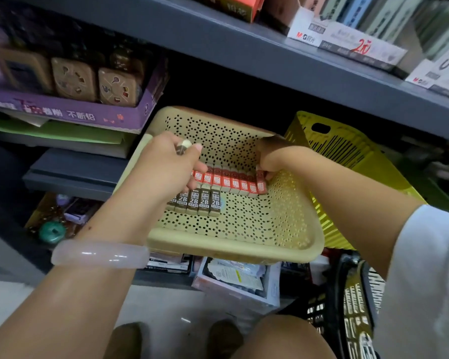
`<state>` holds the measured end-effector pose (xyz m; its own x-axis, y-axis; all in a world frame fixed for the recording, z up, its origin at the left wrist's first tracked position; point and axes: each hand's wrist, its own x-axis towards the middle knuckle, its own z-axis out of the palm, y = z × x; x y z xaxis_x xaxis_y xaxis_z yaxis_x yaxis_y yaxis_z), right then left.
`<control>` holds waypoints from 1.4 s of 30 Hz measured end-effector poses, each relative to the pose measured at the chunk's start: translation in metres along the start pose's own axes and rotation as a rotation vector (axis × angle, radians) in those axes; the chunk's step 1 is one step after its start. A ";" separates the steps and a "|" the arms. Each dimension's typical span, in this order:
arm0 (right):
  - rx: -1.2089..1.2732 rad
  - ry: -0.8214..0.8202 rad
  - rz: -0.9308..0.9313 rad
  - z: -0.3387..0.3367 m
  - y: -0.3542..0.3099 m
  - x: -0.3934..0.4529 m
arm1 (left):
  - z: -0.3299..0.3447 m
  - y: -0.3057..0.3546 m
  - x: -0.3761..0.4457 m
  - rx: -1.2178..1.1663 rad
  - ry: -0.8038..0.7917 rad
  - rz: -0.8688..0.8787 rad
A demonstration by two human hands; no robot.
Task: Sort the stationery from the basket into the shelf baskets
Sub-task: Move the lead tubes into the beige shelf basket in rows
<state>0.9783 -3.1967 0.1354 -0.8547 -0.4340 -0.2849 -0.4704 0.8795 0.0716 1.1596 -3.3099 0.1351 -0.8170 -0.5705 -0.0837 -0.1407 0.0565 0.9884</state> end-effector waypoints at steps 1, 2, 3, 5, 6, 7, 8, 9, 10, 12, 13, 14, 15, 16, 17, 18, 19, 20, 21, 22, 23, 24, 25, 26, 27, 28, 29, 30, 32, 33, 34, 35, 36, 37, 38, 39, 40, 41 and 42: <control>-0.013 -0.002 0.005 0.001 0.000 0.002 | 0.000 0.000 0.001 -0.004 -0.002 -0.003; -0.021 -0.017 0.011 0.002 0.000 0.004 | 0.000 -0.001 0.002 -0.009 -0.002 -0.005; -0.018 -0.042 0.016 0.003 0.000 0.007 | 0.000 -0.001 0.002 -0.014 0.001 -0.009; 0.002 -0.093 0.026 0.004 -0.001 0.008 | -0.001 -0.001 0.003 -0.025 0.005 -0.031; -0.004 -0.106 0.024 0.003 -0.001 0.008 | -0.001 0.000 0.004 -0.028 0.003 -0.043; -0.021 -0.113 0.017 0.003 -0.001 0.009 | -0.002 0.000 0.003 -0.027 -0.005 -0.053; -0.043 -0.119 0.007 0.004 -0.001 0.009 | -0.002 0.000 0.002 -0.025 -0.015 -0.058; -0.068 -0.124 -0.002 0.004 -0.002 0.009 | -0.003 0.001 0.001 -0.028 -0.028 -0.061; -0.089 -0.124 -0.008 0.003 -0.002 0.008 | -0.004 0.001 0.000 -0.040 -0.041 -0.063; -0.163 -0.139 -0.031 0.003 -0.001 0.005 | -0.006 0.002 -0.003 -0.074 -0.065 -0.065; -0.223 -0.164 -0.056 0.001 -0.001 0.003 | -0.006 0.002 -0.004 -0.082 -0.069 -0.062; -0.297 -0.203 -0.087 0.000 -0.001 0.000 | -0.007 0.002 -0.005 -0.077 -0.064 -0.055; -0.375 -0.240 -0.125 -0.001 -0.001 -0.002 | -0.007 0.002 -0.005 -0.065 -0.054 -0.047; -0.444 -0.268 -0.165 -0.001 -0.002 -0.006 | -0.008 0.001 -0.005 -0.053 -0.043 -0.041; -0.498 -0.285 -0.205 0.000 -0.003 -0.009 | -0.008 0.000 -0.005 -0.043 -0.035 -0.038; -0.537 -0.296 -0.234 0.003 -0.004 -0.011 | -0.008 -0.001 -0.004 -0.034 -0.029 -0.037; -0.554 -0.293 -0.256 0.006 -0.004 -0.012 | -0.008 -0.001 -0.004 -0.028 -0.023 -0.037; -0.548 -0.278 -0.271 0.008 -0.003 -0.013 | -0.008 -0.001 -0.004 -0.026 -0.016 -0.037; -0.528 -0.257 -0.280 0.009 -0.001 -0.014 | -0.008 -0.001 -0.004 -0.028 -0.010 -0.035; -0.501 -0.243 -0.273 0.009 0.000 -0.014 | -0.008 -0.001 -0.004 -0.029 -0.006 -0.031; -0.471 -0.243 -0.255 0.009 0.002 -0.015 | -0.008 -0.001 -0.004 -0.027 -0.004 -0.028; -0.448 -0.247 -0.241 0.008 0.003 -0.014 | -0.008 -0.001 -0.004 -0.022 -0.005 -0.024; -0.433 -0.249 -0.234 0.008 0.004 -0.015 | -0.008 0.000 -0.004 -0.018 -0.006 -0.022; -0.424 -0.251 -0.230 0.008 0.004 -0.015 | -0.008 0.001 -0.005 -0.017 -0.005 -0.020; -0.418 -0.253 -0.226 0.008 0.004 -0.016 | -0.008 0.001 -0.005 -0.019 0.001 -0.018; -0.415 -0.254 -0.227 0.008 0.004 -0.016 | -0.007 0.001 -0.004 -0.020 0.005 -0.017; -0.413 -0.253 -0.229 0.009 0.004 -0.017 | -0.007 0.001 -0.004 -0.017 0.006 -0.018; -0.413 -0.249 -0.234 0.009 0.004 -0.018 | -0.007 0.001 -0.004 -0.010 0.006 -0.018; -0.430 -0.244 -0.227 0.007 0.001 -0.022 | -0.008 0.001 -0.004 -0.005 -0.001 -0.020; -0.451 -0.237 -0.223 0.005 -0.001 -0.026 | -0.008 0.001 -0.004 0.004 -0.001 -0.012; -0.462 -0.222 -0.229 0.002 -0.003 -0.028 | -0.008 0.001 -0.005 0.025 0.004 0.000; -0.430 -0.192 -0.244 -0.002 -0.006 -0.031 | -0.008 0.001 -0.005 0.049 0.011 0.007; -0.322 -0.147 -0.281 -0.007 -0.010 -0.033 | -0.009 0.001 -0.006 0.056 0.020 0.006; -0.141 -0.122 -0.339 -0.013 -0.014 -0.037 | -0.008 0.002 -0.006 0.040 0.020 -0.005; 0.105 -0.146 -0.423 -0.019 -0.019 -0.043 | -0.007 0.003 -0.006 0.015 0.025 -0.013; 0.389 -0.243 -0.513 -0.023 -0.024 -0.049 | -0.007 0.004 -0.006 -0.008 0.038 -0.008; 0.659 -0.394 -0.587 -0.025 -0.030 -0.055 | -0.007 0.005 -0.006 -0.023 0.060 0.009; 0.853 -0.525 -0.641 -0.025 -0.033 -0.060 | -0.007 0.006 -0.006 -0.029 0.088 0.035; 0.961 -0.588 -0.691 -0.024 -0.037 -0.063 | -0.008 0.007 -0.005 -0.012 0.125 0.074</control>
<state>1.0444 -3.2070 0.1732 -0.1664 -0.9115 -0.3760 -0.2177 0.4059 -0.8876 1.1672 -3.3134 0.1433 -0.7488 -0.6627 0.0055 -0.0748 0.0928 0.9929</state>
